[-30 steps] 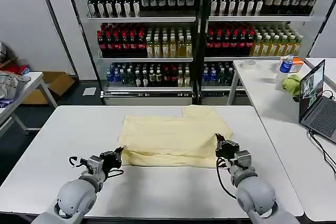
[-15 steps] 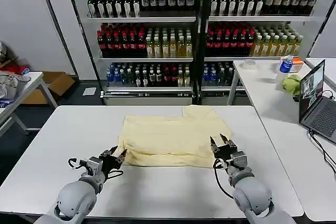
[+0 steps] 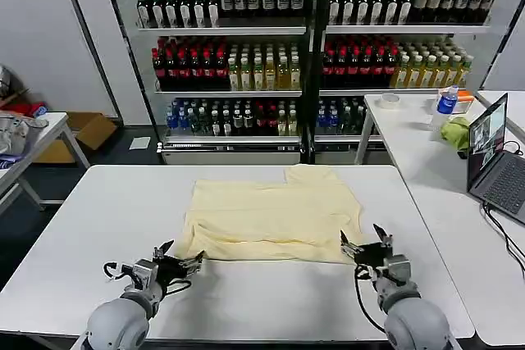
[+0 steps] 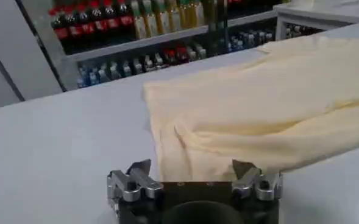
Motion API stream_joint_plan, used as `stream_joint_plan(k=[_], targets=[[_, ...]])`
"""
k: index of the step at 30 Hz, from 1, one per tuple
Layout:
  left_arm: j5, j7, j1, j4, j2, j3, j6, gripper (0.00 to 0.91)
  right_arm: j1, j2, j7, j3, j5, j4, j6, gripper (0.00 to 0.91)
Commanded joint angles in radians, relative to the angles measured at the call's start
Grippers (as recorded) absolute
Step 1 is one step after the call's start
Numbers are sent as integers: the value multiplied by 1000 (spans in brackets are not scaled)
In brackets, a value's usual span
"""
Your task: Fold and organize the clothes.
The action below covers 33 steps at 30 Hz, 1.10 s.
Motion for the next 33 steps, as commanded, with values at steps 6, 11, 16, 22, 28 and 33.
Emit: stream_joint_plan(k=[6,11,16,22,28,33], targets=[[2,-3,-12,25,-13,12,2,907,-78,11,26,44,119,-14,-48,907],[-1,-3,-23,41,-17,14,-1,413,-68,18,29,19,125,-20,-53,907],[-4,0,-21,42,-13,17,-5,10,-54,21,30,7,129,-29,-53,786],[-7,2,-22,43,-11,14,-7,10,-47,20,35,1,139,-32,-51,0],[-10,4,-16,37,-8,8,-8,10,-49,19,33,-4,140,-27,-51,0],[-15,5,-2,26,-7,0,-10,10,-58,17,30,-4,138,-9,-50,0]])
